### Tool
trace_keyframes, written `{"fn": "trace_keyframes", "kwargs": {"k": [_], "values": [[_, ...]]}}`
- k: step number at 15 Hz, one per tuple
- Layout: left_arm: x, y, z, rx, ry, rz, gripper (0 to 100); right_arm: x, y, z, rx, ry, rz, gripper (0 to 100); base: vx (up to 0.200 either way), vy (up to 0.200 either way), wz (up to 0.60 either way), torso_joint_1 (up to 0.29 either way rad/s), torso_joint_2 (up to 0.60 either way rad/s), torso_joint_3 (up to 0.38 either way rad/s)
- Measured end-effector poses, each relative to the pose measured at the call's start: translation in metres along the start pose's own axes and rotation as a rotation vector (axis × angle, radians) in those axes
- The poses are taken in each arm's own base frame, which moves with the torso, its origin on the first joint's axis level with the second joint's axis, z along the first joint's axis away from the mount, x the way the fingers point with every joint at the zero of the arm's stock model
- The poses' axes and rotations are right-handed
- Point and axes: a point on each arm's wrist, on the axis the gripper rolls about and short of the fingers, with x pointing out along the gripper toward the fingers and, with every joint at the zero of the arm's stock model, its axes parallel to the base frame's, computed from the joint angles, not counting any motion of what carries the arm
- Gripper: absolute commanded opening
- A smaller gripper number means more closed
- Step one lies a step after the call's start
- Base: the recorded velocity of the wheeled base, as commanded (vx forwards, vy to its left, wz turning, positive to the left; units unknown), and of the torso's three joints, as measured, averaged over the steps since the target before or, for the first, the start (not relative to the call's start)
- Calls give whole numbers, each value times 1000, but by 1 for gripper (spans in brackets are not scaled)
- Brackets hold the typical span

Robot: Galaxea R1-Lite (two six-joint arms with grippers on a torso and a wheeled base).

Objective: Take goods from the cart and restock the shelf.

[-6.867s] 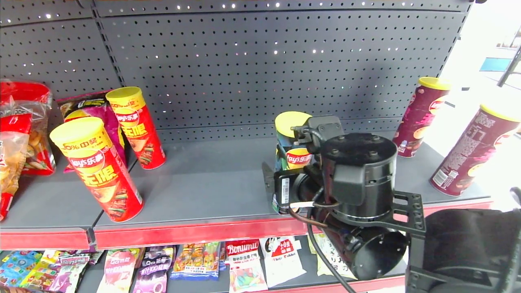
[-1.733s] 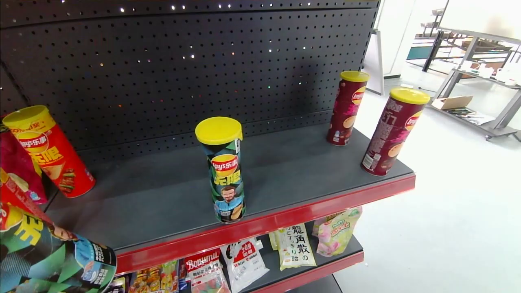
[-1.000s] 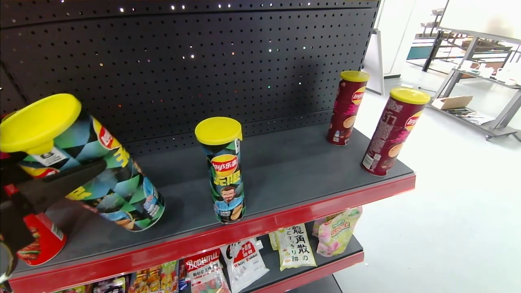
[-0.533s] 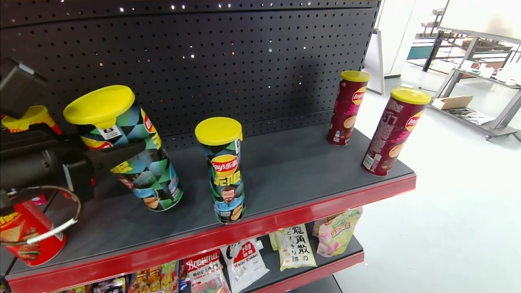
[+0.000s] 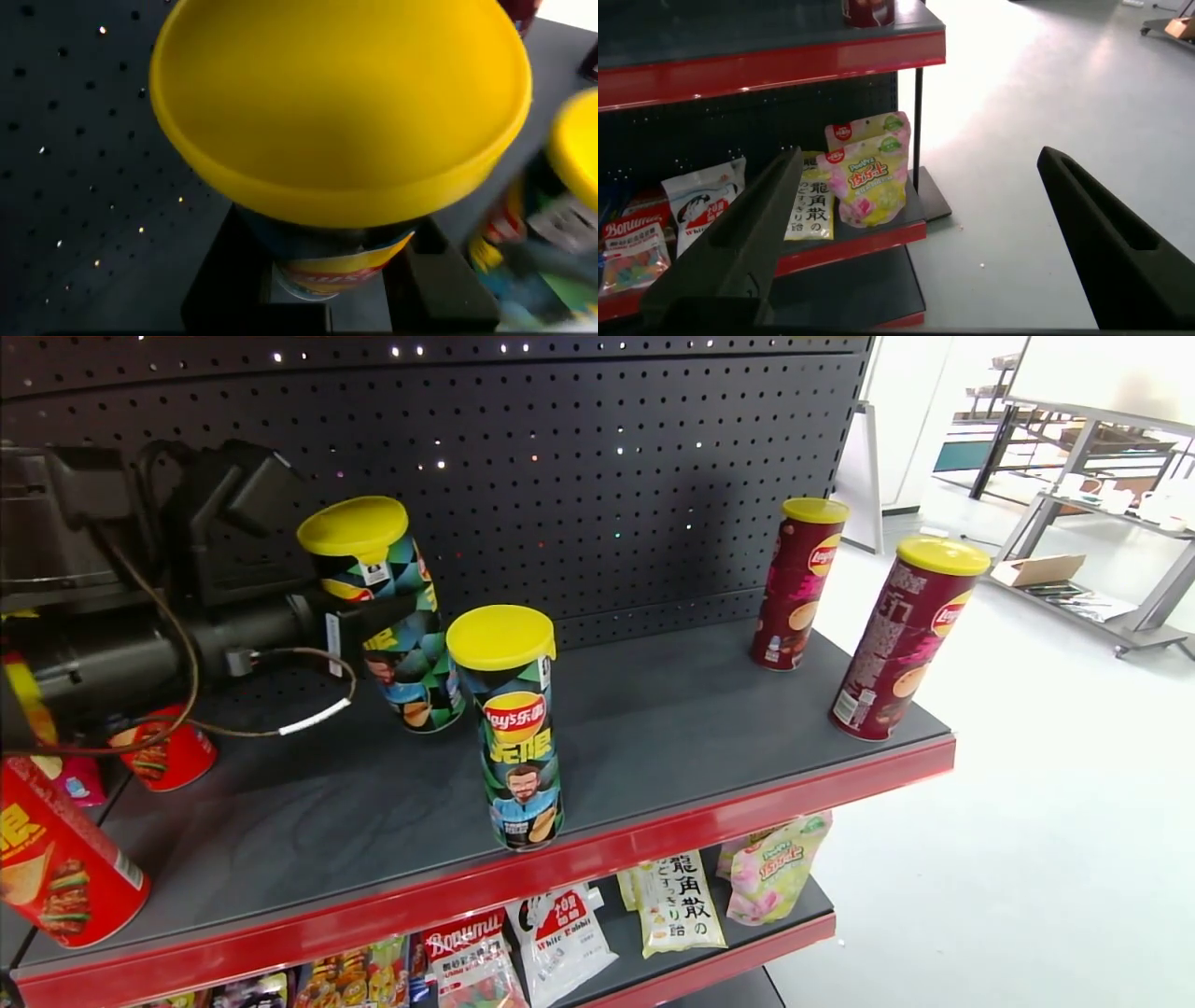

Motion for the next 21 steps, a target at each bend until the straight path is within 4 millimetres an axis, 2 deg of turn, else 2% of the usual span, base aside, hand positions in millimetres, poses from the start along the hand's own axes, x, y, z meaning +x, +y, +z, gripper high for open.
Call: {"fn": "trace_keyframes", "kwargs": {"k": [5, 8, 13, 17, 21], "values": [[49, 0, -2, -18, 24, 15, 0, 0, 0, 0, 0, 0, 0, 100, 0, 0, 0, 0, 0, 0], [69, 1, -9, -48, 45, 11, 0, 0, 0, 0, 0, 0, 0, 100, 0, 0, 0, 0, 0, 0], [92, 0, -13, -52, 52, 1, 0, 0, 0, 0, 0, 0, 0, 100, 0, 0, 0, 0, 0, 0], [103, -4, -17, -53, 62, -11, 0, 0, 0, 0, 0, 0, 0, 100, 0, 0, 0, 0, 0, 0], [113, -3, -13, -67, 42, -11, 0, 0, 0, 0, 0, 0, 0, 100, 0, 0, 0, 0, 0, 0]]}}
